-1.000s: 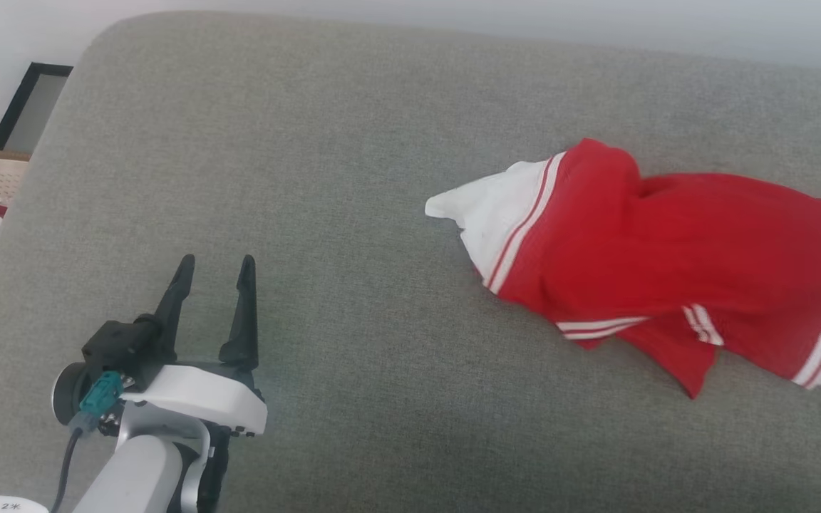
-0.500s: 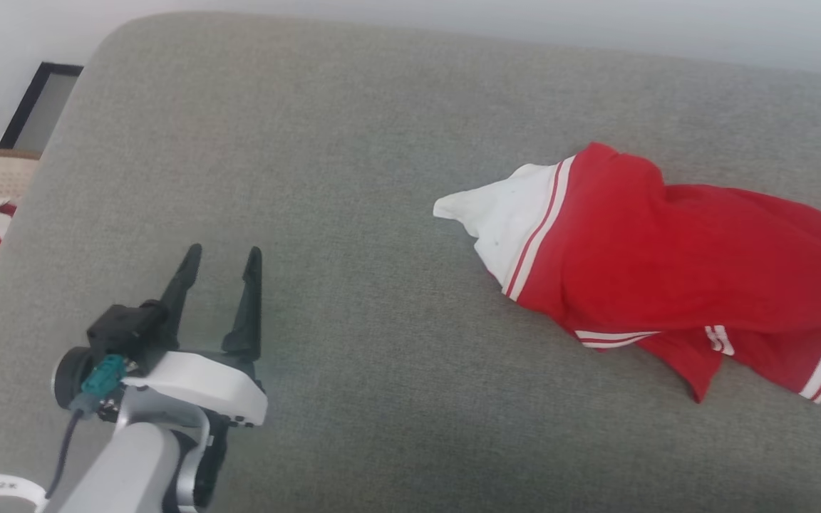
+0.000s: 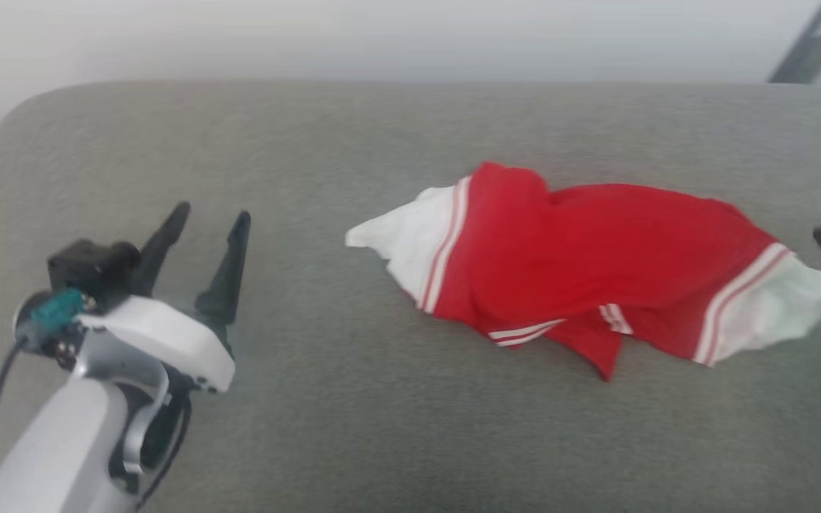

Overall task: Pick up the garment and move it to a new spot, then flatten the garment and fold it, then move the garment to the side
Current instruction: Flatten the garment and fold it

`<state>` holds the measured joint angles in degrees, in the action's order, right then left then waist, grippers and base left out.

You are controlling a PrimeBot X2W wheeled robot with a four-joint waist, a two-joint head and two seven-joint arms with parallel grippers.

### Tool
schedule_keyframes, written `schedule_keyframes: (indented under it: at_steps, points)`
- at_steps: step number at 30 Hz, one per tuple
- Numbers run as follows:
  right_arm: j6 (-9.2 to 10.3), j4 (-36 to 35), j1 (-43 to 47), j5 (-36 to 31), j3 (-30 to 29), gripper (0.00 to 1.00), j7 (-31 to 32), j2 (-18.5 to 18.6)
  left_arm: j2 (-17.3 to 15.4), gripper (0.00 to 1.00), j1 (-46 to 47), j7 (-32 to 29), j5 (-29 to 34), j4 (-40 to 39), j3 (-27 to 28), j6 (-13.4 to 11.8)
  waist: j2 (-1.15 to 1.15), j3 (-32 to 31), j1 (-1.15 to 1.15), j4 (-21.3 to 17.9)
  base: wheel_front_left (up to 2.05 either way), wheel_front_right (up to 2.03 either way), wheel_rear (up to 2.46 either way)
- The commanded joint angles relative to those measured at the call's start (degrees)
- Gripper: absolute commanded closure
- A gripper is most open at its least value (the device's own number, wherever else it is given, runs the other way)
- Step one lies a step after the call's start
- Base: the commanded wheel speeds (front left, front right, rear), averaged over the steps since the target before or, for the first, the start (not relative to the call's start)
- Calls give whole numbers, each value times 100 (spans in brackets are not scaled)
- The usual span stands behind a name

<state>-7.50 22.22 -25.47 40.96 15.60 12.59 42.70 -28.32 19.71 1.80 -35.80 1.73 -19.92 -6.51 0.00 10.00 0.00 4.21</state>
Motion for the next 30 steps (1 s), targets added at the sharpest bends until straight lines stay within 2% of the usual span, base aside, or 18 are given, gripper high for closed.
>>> schedule_keyframes:
  at_steps: [1,8,13,21,25,30]
  points:
    - [2,-20,-59,-42,-35,0,-75,-37,-11,0,89,-23,-23,-20,18,25,0,-115,0,-252,0,0,0]
    - [2,-391,5,-733,-425,0,-1399,-581,-299,0,574,-653,-158,51,-14,210,0,-94,0,-962,0,0,0]
    - [1,-629,170,-1134,-782,0,-1980,-1051,-414,0,1004,-1177,-307,373,-33,320,0,93,0,-1417,0,0,0]
    - [1,-862,522,-1440,-1178,0,-2206,-1627,-541,0,1566,-2749,-581,1146,-374,337,0,469,0,-1919,0,0,0]
    - [1,-942,652,-1395,-1271,0,-2177,-1783,-565,0,1791,-3642,-786,1469,-495,185,0,643,0,-2050,0,0,0]
    - [1,-947,651,-1322,-1318,0,-2196,-1818,-689,0,2064,-4423,-668,1812,-703,-41,0,826,0,-2103,0,0,0]
